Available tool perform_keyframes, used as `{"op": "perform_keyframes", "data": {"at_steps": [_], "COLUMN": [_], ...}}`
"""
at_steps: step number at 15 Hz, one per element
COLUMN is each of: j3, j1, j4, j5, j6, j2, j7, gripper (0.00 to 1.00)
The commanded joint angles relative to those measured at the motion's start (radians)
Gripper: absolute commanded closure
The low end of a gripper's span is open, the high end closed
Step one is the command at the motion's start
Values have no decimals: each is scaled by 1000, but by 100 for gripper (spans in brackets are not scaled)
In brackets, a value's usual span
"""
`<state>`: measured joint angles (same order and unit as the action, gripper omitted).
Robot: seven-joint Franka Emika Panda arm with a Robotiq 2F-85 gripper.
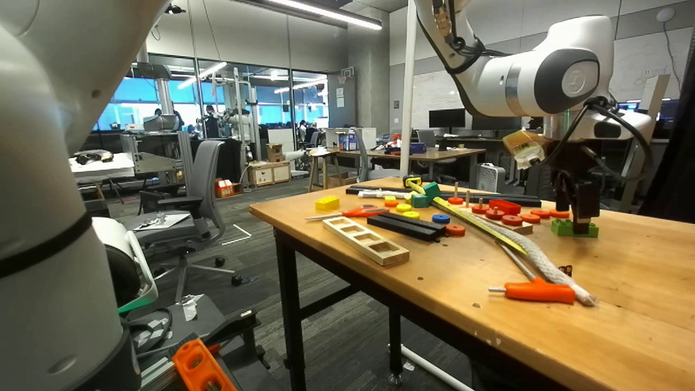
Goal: Stack the green toy on top of the yellow one.
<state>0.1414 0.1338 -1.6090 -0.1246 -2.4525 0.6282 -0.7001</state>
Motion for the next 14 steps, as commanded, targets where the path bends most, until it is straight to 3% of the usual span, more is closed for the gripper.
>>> {"op": "perform_keyframes", "data": {"at_steps": [1, 3, 4, 6, 13, 14], "j3": [9, 11, 11, 13, 16, 12], "j1": [7, 10, 12, 14, 15, 17], "j4": [83, 99, 106, 116, 144, 143], "j5": [-30, -27, -25, -23, -22, -26], "j6": [58, 77, 86, 99, 128, 136], "j2": [42, 51, 54, 59, 72, 66], "j7": [26, 27, 31, 35, 41, 47], "gripper": [0, 0, 25, 32, 87, 86]}}
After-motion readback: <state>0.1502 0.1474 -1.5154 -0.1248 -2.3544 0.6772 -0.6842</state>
